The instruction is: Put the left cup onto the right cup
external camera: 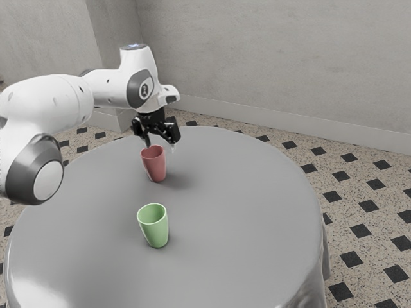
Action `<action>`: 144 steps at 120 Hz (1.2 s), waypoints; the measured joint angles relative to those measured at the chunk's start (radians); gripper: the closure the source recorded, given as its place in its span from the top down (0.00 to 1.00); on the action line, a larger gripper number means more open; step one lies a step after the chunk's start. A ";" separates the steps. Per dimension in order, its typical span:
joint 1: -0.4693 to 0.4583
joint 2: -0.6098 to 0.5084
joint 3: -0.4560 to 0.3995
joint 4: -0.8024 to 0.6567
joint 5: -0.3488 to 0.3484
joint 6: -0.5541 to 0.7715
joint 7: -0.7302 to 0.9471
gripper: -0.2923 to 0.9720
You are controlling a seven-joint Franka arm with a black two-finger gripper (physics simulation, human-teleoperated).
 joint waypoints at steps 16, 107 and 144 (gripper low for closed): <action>0.009 0.020 0.000 0.001 -0.013 0.004 -0.001 0.75; 0.013 0.081 0.003 0.030 -0.017 0.019 -0.018 0.73; 0.012 0.088 0.003 0.028 -0.017 0.030 -0.032 0.56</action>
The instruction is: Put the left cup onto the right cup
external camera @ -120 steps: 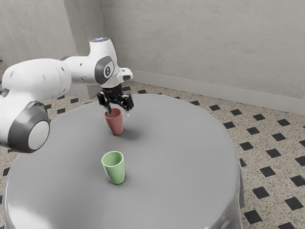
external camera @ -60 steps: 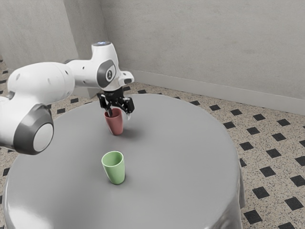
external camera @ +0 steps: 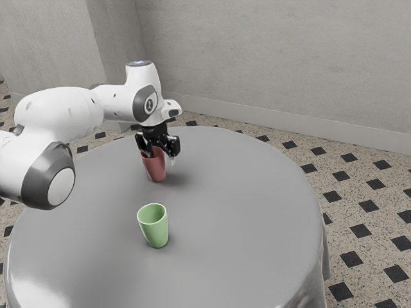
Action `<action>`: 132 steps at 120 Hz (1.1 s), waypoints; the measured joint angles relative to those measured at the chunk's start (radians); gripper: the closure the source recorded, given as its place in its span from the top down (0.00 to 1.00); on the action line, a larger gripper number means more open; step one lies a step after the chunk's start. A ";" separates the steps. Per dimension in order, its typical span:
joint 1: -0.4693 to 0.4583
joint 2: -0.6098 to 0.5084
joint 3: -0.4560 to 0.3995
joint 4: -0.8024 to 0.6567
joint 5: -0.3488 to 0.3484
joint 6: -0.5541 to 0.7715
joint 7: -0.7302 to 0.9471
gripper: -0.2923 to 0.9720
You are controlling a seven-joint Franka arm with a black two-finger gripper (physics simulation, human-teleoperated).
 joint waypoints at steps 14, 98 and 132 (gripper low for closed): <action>-0.001 0.000 0.002 -0.002 0.000 -0.001 -0.004 0.49; -0.002 -0.001 0.028 -0.011 0.000 -0.015 -0.023 0.28; -0.002 -0.001 0.030 -0.014 0.001 -0.017 -0.035 0.18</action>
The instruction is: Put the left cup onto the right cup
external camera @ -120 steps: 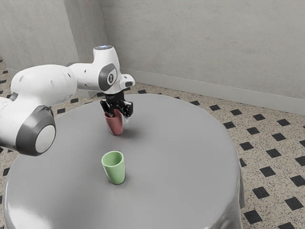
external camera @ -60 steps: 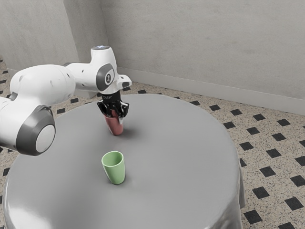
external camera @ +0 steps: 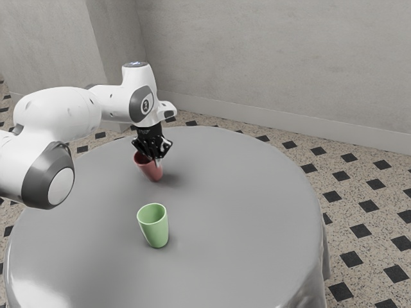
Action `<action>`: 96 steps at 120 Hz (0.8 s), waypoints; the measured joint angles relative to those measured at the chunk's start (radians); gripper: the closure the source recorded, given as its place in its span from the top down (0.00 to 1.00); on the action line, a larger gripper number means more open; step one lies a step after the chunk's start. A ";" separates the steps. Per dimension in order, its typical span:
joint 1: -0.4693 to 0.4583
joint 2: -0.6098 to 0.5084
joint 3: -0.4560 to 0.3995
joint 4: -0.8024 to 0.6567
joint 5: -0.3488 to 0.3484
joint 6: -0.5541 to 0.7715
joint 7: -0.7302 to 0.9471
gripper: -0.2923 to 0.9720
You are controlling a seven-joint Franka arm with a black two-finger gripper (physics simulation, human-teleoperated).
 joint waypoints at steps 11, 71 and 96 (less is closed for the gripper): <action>0.000 0.000 0.001 0.000 0.001 0.000 -0.004 0.17; -0.022 -0.056 0.006 0.014 0.038 -0.057 -0.030 0.15; -0.080 -0.221 0.004 -0.045 0.061 -0.186 -0.064 0.15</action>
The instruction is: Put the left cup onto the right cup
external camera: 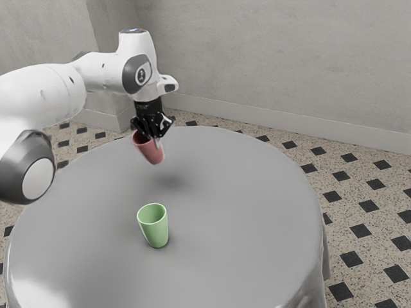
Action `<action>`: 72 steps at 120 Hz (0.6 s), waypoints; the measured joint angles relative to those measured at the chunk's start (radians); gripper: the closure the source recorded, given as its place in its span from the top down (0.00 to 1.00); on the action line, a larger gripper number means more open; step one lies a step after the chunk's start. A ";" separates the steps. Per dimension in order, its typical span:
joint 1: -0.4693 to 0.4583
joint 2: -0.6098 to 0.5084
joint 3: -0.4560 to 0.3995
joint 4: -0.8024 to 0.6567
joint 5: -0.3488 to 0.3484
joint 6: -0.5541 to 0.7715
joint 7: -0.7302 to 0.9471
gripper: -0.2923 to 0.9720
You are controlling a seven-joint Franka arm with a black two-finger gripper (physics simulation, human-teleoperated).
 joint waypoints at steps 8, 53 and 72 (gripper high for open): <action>-0.025 -0.068 -0.004 -0.043 0.002 -0.058 -0.018 0.15; -0.112 -0.249 -0.048 -0.254 0.072 -0.273 -0.160 0.15; -0.124 -0.235 -0.063 -0.271 0.099 -0.256 -0.210 0.15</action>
